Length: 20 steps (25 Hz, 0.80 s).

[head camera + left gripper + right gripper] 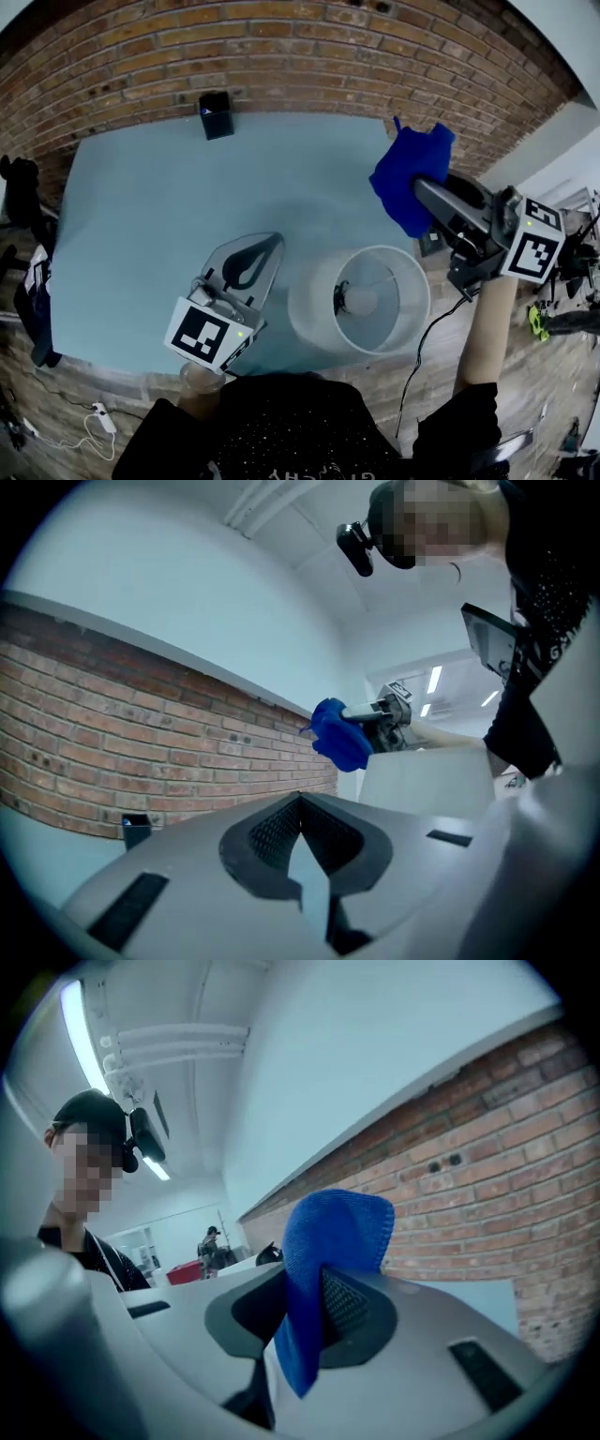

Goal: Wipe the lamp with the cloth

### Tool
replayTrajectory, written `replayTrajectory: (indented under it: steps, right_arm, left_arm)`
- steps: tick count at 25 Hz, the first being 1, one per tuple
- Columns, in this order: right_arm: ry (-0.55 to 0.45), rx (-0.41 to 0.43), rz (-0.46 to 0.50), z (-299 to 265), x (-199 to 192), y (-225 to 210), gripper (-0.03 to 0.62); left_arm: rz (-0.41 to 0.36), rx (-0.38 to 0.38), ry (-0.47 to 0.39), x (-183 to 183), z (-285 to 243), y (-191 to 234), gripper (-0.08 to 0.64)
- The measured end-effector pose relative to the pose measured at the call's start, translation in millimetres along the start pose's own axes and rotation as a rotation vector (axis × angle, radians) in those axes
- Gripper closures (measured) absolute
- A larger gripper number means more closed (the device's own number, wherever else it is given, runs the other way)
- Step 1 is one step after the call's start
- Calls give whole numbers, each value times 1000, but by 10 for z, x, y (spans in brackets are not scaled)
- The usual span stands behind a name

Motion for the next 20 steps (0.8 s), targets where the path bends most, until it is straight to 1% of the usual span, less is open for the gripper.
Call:
replayTrajectory:
  steps: [2, 4, 6, 8, 11, 14, 18, 20]
  right_arm:
    - [-58, -82, 8, 97, 96, 383, 518]
    - [-91, -160, 23, 95, 100, 730, 518]
    - [-98, -249, 37, 15, 52, 982, 518]
    - [-88, -347, 55, -96, -11, 1136, 518]
    - [-66, -472, 72, -261, -108, 1315, 518]
    - [-34, -570, 101, -474, -175, 1528, 518]
    - [5, -773, 140, -792, -362, 1702, 518]
    - [9, -860, 140, -907, -494, 1730, 518]
  left_arm:
    - [12, -77, -18, 50, -9, 18, 551]
    - [23, -155, -16, 52, 7, 23, 552]
    - [43, -225, -8, 35, 39, 43, 552]
    - [48, -277, 0, 31, 94, 77, 551]
    - [41, -323, 14, 13, 196, 120, 552]
    - [68, -366, 19, -44, 304, 142, 552]
    - [117, -434, 3, -133, 448, 117, 551]
    - [126, -445, 4, -174, 490, 134, 552]
Point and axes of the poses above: the fingertips, and each gripper's own axes: z backward along the fingers, y to its left, x out of its top, the point moved 7 cm from there along z, backward along the fingers, and after that the axes turned 3 degrees about -z, right-handed, at the moved point
